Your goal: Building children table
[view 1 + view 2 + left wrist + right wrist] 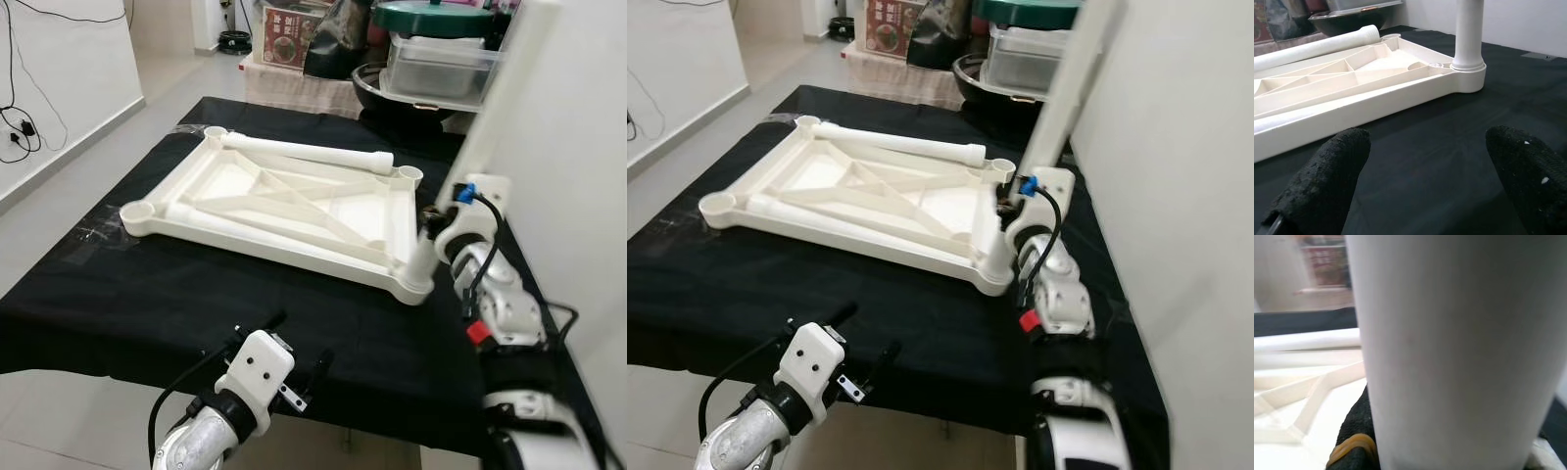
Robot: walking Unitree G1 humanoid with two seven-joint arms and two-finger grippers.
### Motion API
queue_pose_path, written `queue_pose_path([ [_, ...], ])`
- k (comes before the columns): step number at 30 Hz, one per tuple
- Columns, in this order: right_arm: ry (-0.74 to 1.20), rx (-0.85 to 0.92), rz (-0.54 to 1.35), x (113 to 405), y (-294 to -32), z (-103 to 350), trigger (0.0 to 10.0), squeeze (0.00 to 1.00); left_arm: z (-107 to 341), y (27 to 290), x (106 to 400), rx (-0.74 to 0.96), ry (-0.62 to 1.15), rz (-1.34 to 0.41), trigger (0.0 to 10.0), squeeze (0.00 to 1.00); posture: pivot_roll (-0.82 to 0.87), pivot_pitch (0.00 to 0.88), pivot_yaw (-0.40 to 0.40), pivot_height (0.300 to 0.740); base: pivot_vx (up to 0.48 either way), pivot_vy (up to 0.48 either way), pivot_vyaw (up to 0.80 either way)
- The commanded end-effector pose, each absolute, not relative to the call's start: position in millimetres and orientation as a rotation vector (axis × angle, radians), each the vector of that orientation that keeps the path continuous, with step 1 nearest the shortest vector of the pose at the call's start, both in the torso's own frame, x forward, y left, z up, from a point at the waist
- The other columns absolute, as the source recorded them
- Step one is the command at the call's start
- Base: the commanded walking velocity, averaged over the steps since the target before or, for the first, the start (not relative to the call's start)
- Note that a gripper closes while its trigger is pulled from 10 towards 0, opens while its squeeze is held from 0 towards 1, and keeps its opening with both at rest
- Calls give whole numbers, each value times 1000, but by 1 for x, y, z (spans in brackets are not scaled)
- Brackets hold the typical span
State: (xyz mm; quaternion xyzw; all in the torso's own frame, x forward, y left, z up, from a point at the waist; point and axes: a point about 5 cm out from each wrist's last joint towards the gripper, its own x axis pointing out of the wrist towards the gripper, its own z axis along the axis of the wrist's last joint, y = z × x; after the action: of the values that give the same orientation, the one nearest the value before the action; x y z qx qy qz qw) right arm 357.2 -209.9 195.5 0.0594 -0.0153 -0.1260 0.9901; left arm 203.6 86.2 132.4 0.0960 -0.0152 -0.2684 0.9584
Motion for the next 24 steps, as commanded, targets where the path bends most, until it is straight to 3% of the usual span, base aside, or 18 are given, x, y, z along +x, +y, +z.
queue_pose_path([
  [1,100,103,-348,350,-219,169,0,0,130,87,203,195,-15,-550,10000,0,106,63,-116,740,0,0,0],
  [5,119,160,-424,341,-199,163,0,0,130,87,203,196,-16,-547,10000,0,102,65,-114,740,0,0,0],
  [6,114,206,-397,341,-186,163,4392,0,130,86,203,196,-16,-547,10000,0,102,65,-114,740,0,0,0],
  [7,114,206,-397,341,-186,163,4392,0,130,86,203,196,-16,-547,10000,0,102,65,-114,740,0,0,0],
  [8,91,239,-369,343,-175,167,10000,0,130,87,203,196,-16,-546,10000,0,102,66,-115,740,0,0,0],
  [9,91,239,-369,343,-175,167,10000,0,130,87,203,196,-16,-546,10000,0,102,66,-115,740,0,0,0],
  [10,33,268,-307,347,-167,176,10000,1000,130,86,203,195,-16,-546,10000,0,99,66,-116,740,0,0,0],
  [14,-42,273,-262,353,-168,187,10000,1000,130,86,203,193,-15,-546,10000,0,100,67,-117,740,0,0,0],
  [15,-104,308,-179,358,-169,198,10000,0,130,86,203,192,-16,-546,10000,0,96,67,-117,740,0,0,0],
  [19,-184,349,-9,366,-177,214,10000,0,130,86,204,190,-16,-546,10000,0,96,67,-117,740,0,0,0],
  [21,-189,376,226,367,-181,220,10000,0,130,86,204,190,-16,-547,10000,0,94,66,-115,740,0,0,0],
  [22,-189,376,226,367,-181,220,10000,0,130,86,204,190,-16,-547,10000,0,94,66,-115,740,0,0,0],
  [23,-167,376,407,363,-180,222,10000,0,130,85,204,189,-17,-547,10000,0,95,64,-117,740,0,0,0],
  [24,-167,376,407,363,-180,222,10000,0,130,85,204,189,-17,-547,10000,0,95,64,-117,740,0,0,0],
])
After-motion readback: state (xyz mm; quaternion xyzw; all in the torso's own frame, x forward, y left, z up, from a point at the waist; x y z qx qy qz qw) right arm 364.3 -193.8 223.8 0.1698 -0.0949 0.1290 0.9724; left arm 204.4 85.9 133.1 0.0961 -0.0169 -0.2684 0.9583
